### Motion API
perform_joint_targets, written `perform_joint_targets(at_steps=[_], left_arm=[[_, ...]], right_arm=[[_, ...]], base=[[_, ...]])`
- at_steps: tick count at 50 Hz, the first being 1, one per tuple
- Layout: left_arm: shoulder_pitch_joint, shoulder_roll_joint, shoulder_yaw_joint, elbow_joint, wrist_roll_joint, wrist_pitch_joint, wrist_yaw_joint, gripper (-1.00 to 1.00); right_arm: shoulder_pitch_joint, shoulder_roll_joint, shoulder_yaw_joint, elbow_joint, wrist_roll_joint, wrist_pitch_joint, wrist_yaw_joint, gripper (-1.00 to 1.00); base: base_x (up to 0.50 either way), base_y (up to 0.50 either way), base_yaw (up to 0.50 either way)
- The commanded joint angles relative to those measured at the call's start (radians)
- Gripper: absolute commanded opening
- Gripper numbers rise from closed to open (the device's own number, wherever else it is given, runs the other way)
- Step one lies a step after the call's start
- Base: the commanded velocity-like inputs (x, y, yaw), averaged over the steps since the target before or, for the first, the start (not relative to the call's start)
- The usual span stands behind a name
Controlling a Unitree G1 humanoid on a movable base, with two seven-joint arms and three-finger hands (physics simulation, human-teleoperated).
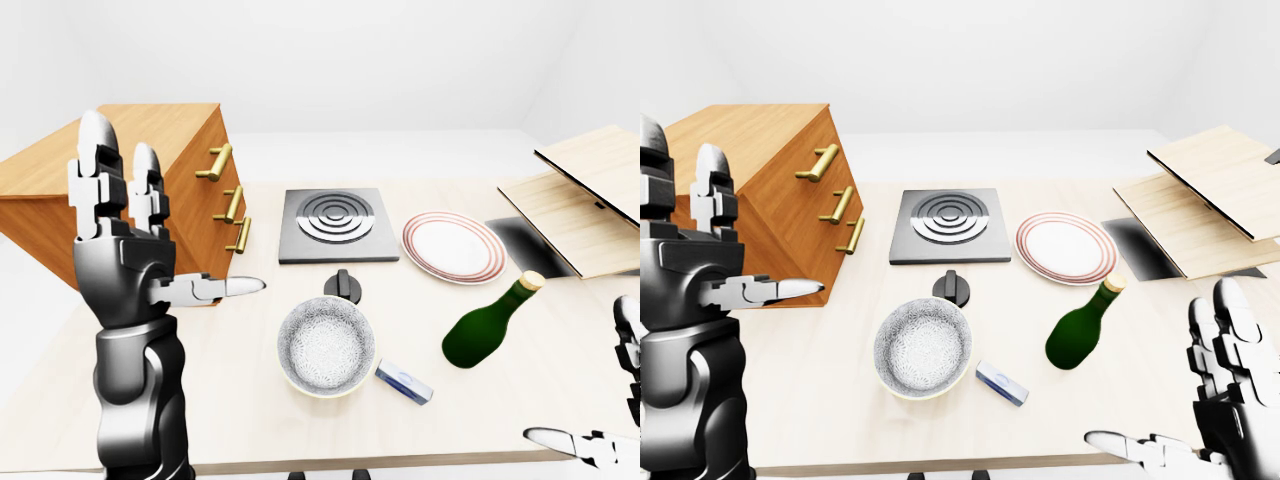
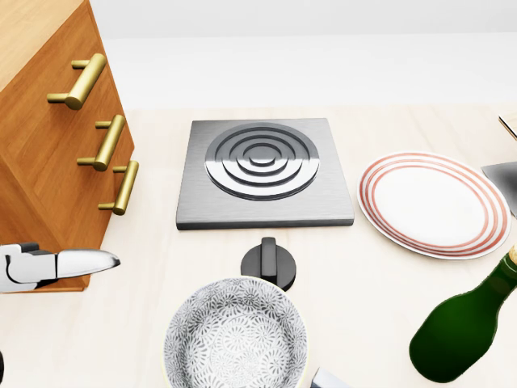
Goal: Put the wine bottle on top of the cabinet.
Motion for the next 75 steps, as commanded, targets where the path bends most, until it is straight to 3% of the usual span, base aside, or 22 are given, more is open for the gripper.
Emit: perform_joint_targets(at_steps=[1,19,75], left_arm=[[0.010,-0.006,-0.007,0.016,0.009,0.000,-0.005,1.00],[0.019,-0.009,-0.006,0.014,0.009,0.000,-0.009,1.00],[0.041,-0.020,-0.019,0.100,0.035,0.000,-0.025,1.00]], right_arm=[[-0.012,-0.006,0.003,0.059,-0.006,0.000,0.000,1.00],[-0.051,-0.093,0.086,0.241,-0.036,0.000,-0.086,1.00],[-0.180,-0.287,0.312,0.447,-0.045,0.000,-0.342,1.00]], base=[[0.00,0.00,0.00],[0.00,0.00,0.00],[0.00,0.00,0.00]])
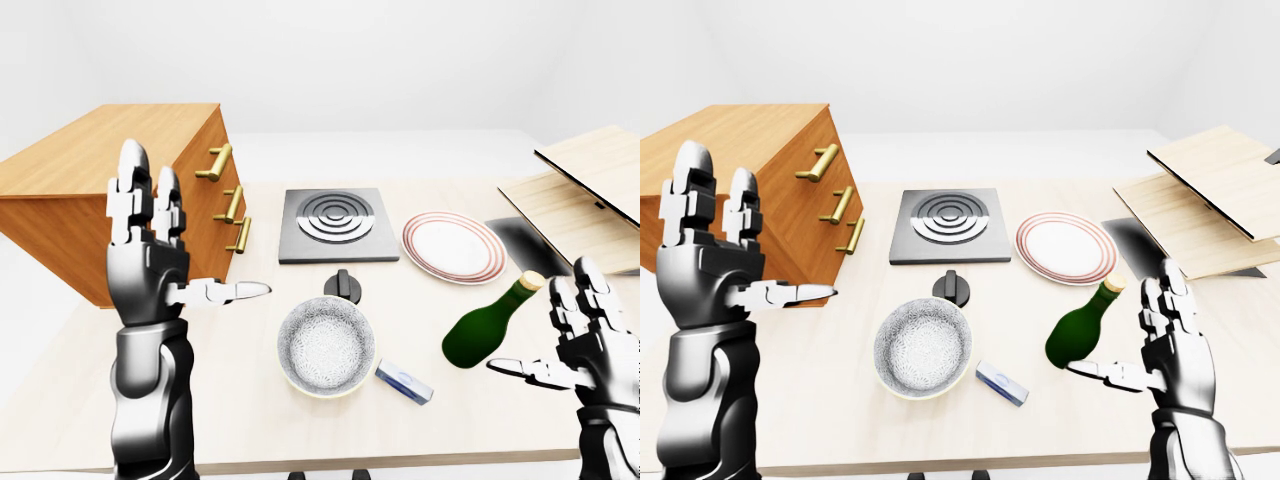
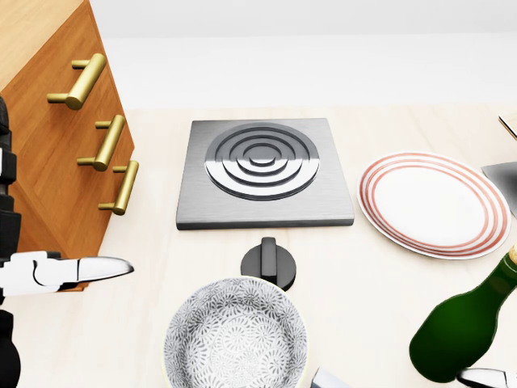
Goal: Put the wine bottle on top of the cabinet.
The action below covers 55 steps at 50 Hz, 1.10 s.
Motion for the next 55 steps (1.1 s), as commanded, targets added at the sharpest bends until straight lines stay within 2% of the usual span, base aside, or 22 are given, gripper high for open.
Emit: perform_joint_targets(at_steps=[1,19,48,51,52,53,54,55], left_arm=[[0.010,-0.004,-0.002,0.029,0.002,0.000,-0.005,1.00],[0.012,-0.007,-0.010,0.027,0.007,0.000,-0.002,1.00],[-0.004,-0.002,-0.006,0.019,0.007,0.000,0.001,1.00],[0.003,-0.005,-0.009,0.026,0.008,0.000,0.000,1.00],[0.003,-0.005,-0.010,0.027,0.008,0.000,0.000,1.00],[0.005,-0.005,-0.011,0.028,0.009,0.000,0.000,1.00],[0.004,-0.005,-0.010,0.029,0.009,0.000,0.000,1.00],[0.006,-0.005,-0.010,0.032,0.009,0.000,-0.001,1.00]], right_arm=[[-0.031,-0.035,0.046,0.014,-0.002,0.000,-0.044,1.00],[-0.063,-0.078,0.051,0.100,0.051,0.000,-0.060,1.00],[-0.153,-0.159,0.149,0.315,0.065,0.000,-0.134,1.00],[-0.158,-0.163,0.157,0.354,0.068,0.000,-0.134,0.18],[-0.157,-0.164,0.158,0.355,0.069,0.000,-0.135,0.18],[-0.157,-0.164,0.163,0.366,0.067,0.000,-0.135,-0.41],[-0.155,-0.165,0.165,0.368,0.068,0.000,-0.136,-0.91],[-0.152,-0.164,0.167,0.365,0.070,0.000,-0.135,-1.00]], base=[[0.00,0.00,0.00],[0.00,0.00,0.00],[0.00,0.00,0.00],[0.00,0.00,0.00],[0.00,0.00,0.00],[0.00,0.00,0.00],[0.00,0.00,0.00],[0.00,0.00,0.00]])
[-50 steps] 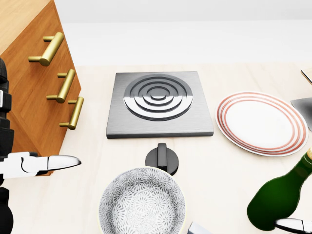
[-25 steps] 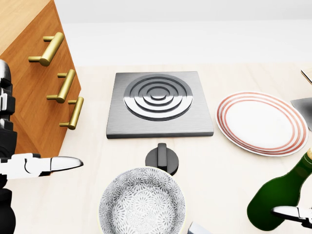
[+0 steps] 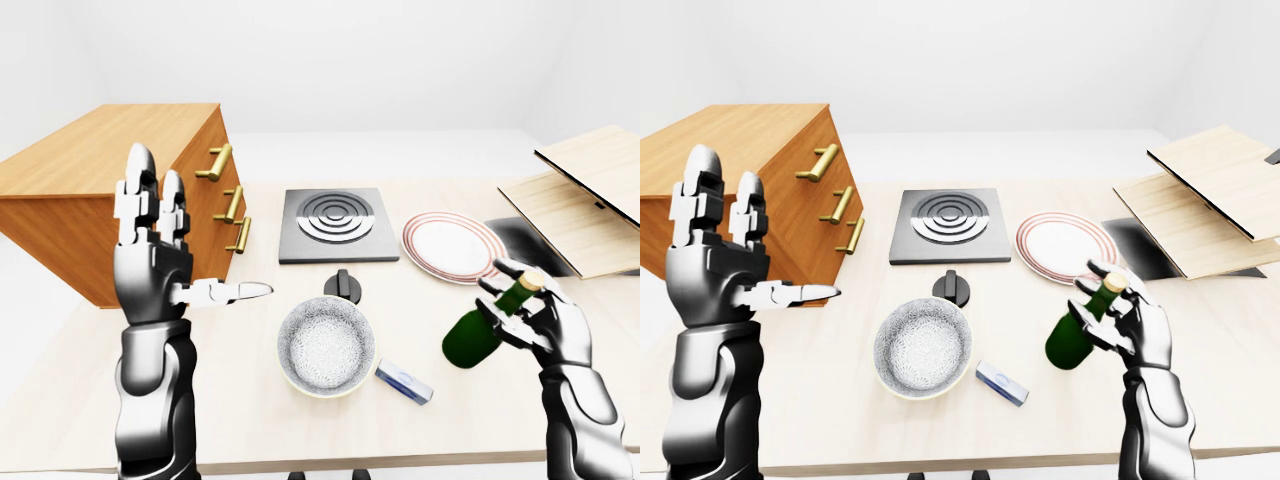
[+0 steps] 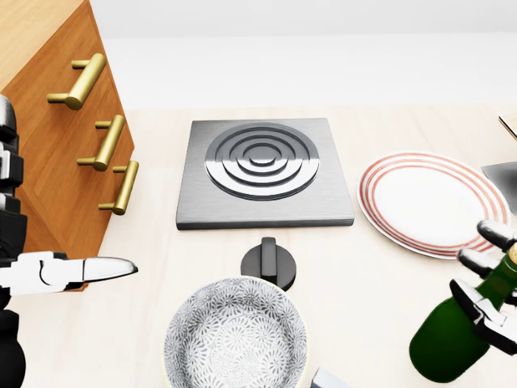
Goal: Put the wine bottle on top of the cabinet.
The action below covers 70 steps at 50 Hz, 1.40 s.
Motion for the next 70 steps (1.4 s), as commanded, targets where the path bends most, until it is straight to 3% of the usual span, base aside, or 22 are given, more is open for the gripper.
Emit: perform_joint_targets(at_steps=[1,16,27,37,43,48,58,63,67,70], left_arm=[[0.002,-0.001,-0.001,0.008,0.000,0.000,-0.001,1.00],[-0.002,0.002,0.002,0.015,-0.004,0.000,0.001,1.00],[0.000,0.004,0.008,0.006,-0.011,0.000,0.000,1.00],[-0.006,0.008,0.015,-0.003,-0.016,0.000,0.003,1.00],[-0.012,0.010,0.017,-0.018,-0.020,0.000,0.006,1.00],[-0.009,0.011,0.023,-0.020,-0.024,0.000,0.004,1.00],[-0.013,0.016,0.033,-0.052,-0.039,0.000,0.008,1.00],[-0.004,0.012,0.026,-0.048,-0.034,0.000,0.007,1.00],[-0.005,0.012,0.029,-0.049,-0.034,0.000,0.006,1.00],[-0.006,0.014,0.034,-0.056,-0.038,0.000,0.006,1.00]], right_arm=[[-0.011,-0.016,0.030,0.079,0.010,0.000,-0.011,-1.00],[0.042,0.035,0.076,-0.033,-0.032,0.000,0.001,-1.00],[0.135,0.124,0.105,-0.344,-0.018,0.000,0.087,-1.00],[0.118,0.126,0.105,-0.611,-0.026,0.000,0.152,-1.00],[0.029,0.101,0.075,-0.824,0.014,0.000,0.154,-1.00],[-0.033,0.003,0.081,-0.868,0.132,0.000,0.034,-1.00],[-0.093,-0.323,0.029,-0.868,0.790,0.000,-0.499,-1.00],[-0.156,-0.373,0.014,-0.868,0.931,0.000,-0.599,-1.00],[-0.301,-0.384,-0.029,-0.843,1.076,0.000,-0.700,-1.00],[-0.390,-0.441,-0.008,-0.752,1.232,0.000,-0.797,-1.00]], base=[[0.00,0.00,0.00],[0.00,0.00,0.00],[0.00,0.00,0.00],[0.00,0.00,0.00],[0.00,0.00,0.00],[0.00,0.00,0.00],[0.00,0.00,0.00],[0.00,0.00,0.00],[0.00,0.00,0.00],[0.00,0.00,0.00]])
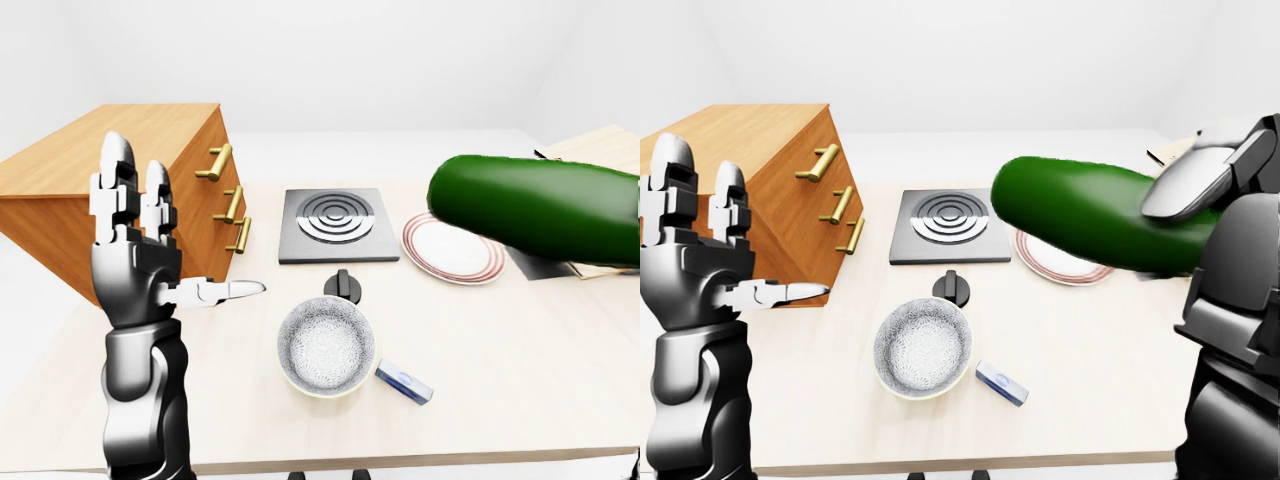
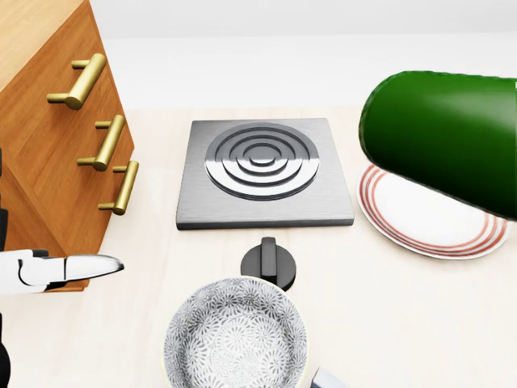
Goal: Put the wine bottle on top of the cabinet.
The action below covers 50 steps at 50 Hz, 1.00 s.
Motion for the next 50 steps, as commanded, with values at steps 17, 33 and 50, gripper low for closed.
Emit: perform_joint_targets(at_steps=[17,33,50], left_arm=[[-0.007,0.007,0.009,-0.007,-0.012,0.000,0.003,1.00],[0.002,0.004,0.011,-0.004,-0.009,0.000,-0.002,1.00],[0.004,0.008,0.021,0.004,-0.016,0.000,-0.008,1.00]], right_arm=[[-0.655,-0.454,0.202,0.406,0.808,0.000,-0.414,-1.00],[-0.879,-0.273,0.303,0.515,0.591,0.000,-0.414,-1.00],[-0.890,-0.199,0.296,0.476,0.438,0.000,-0.414,-1.00]], base=[[0.00,0.00,0.00],[0.00,0.00,0.00],[0.00,0.00,0.00]])
